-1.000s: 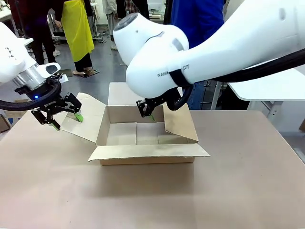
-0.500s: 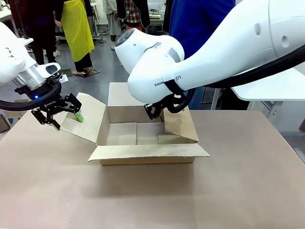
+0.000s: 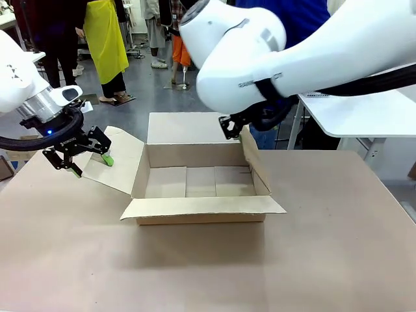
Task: Pack the gift set into the box.
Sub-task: Place both hands on the side flaps of the Package Box and spread them outward.
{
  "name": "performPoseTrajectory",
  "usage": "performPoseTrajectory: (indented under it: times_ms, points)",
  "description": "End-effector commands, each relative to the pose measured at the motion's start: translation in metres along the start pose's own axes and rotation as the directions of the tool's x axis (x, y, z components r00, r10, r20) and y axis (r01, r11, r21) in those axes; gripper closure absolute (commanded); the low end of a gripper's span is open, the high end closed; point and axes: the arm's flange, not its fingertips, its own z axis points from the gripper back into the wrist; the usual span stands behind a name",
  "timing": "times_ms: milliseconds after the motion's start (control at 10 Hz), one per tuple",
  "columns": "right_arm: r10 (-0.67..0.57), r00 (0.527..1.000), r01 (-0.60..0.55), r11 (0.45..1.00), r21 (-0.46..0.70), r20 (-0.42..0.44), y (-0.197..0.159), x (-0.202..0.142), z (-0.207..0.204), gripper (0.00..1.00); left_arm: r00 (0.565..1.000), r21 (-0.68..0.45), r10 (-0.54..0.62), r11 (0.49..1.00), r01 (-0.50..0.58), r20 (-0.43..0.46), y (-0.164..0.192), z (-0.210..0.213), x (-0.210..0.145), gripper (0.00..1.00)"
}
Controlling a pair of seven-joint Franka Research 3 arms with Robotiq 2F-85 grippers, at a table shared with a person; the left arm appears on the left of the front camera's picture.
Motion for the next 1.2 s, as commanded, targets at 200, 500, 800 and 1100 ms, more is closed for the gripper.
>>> performPoseTrajectory:
  times_ms: [200, 500, 800, 1100]
  points:
    - [-0.101, 0.992, 0.115, 0.973, 0.199, -0.079, -0.077, -0.030, -0.035, 0.00, 1.000, 0.013, 0.008, 1.000, -0.008, 0.002, 0.000, 0.001, 0.000, 0.00]
    - [-0.163, 0.979, 0.198, 0.901, 0.385, -0.122, -0.128, -0.050, -0.074, 0.00, 1.000, 0.013, 0.008, 1.000, -0.008, 0.002, 0.000, 0.001, 0.000, 0.00]
    - [-0.192, 0.973, 0.225, 0.912, 0.342, -0.128, -0.128, -0.040, -0.075, 0.00, 1.000, 0.013, 0.008, 1.000, -0.008, 0.002, 0.000, 0.001, 0.000, 0.00]
    - [-0.192, 0.973, 0.225, 0.912, 0.342, -0.128, -0.128, -0.040, -0.075, 0.00, 1.000, 0.013, 0.008, 1.000, -0.008, 0.002, 0.000, 0.001, 0.000, 0.00]
